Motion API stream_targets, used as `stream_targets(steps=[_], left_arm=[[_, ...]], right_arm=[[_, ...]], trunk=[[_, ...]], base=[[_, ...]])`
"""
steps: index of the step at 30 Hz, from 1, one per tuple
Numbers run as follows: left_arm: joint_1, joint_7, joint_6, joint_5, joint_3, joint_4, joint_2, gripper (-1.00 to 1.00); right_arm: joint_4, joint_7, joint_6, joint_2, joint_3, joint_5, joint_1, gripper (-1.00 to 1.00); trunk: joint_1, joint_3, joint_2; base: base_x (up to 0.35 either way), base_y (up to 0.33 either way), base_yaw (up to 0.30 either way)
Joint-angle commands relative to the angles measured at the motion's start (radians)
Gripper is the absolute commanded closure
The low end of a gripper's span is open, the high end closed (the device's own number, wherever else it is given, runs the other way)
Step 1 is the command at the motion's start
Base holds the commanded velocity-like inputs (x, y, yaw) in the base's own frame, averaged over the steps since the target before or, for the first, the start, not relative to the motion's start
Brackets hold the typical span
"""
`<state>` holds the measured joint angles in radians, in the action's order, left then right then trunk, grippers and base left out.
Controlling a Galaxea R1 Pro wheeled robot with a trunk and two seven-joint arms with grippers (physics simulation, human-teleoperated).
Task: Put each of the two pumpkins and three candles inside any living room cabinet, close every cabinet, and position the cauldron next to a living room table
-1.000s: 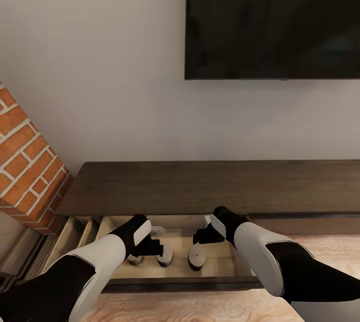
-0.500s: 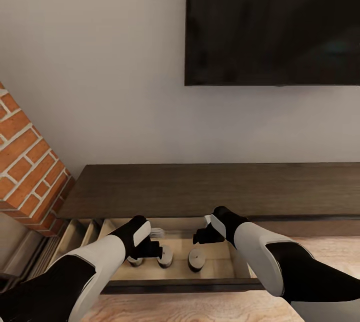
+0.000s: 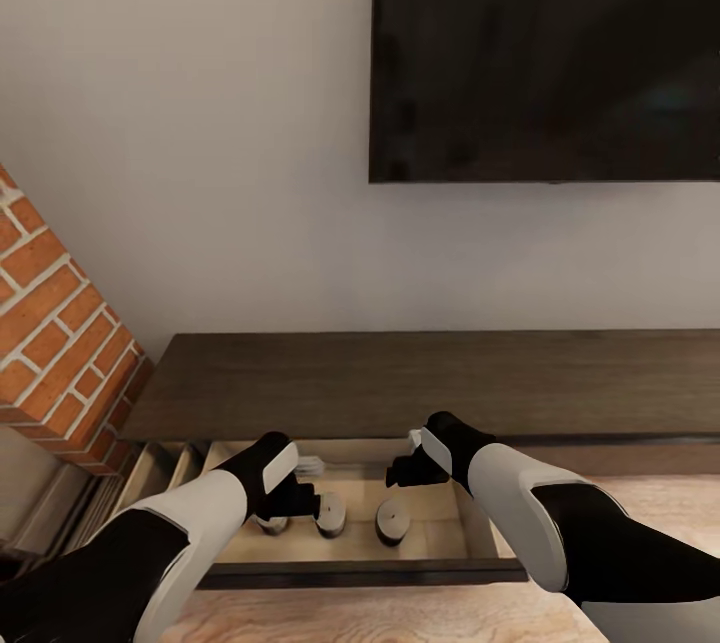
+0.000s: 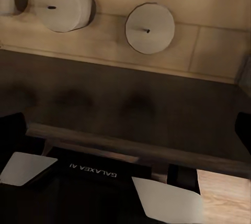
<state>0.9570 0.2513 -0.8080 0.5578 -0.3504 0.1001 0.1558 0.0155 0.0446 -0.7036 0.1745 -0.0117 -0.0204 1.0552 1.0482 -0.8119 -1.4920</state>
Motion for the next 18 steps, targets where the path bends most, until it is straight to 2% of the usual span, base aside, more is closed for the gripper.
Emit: stream_targets(steps=[1,18], left_arm=[[0.000,0.008,-0.004,0.011,-0.004,-0.001,-0.001,-1.00],[0.000,0.007,0.002,0.011,-0.004,-0.014,-0.012,-1.00]], right_arm=[[0.002,0.003,-0.005,0.000,-0.001,-0.003,0.000,-1.00],[0.001,0.003,-0.002,0.000,0.001,-0.003,0.000,-1.00]], trunk=[[-0.004,0.003,0.007],[-0.065,0.079,0.119]], base=[[0.000,0.000,0.000],[0.000,0.000,0.000]])
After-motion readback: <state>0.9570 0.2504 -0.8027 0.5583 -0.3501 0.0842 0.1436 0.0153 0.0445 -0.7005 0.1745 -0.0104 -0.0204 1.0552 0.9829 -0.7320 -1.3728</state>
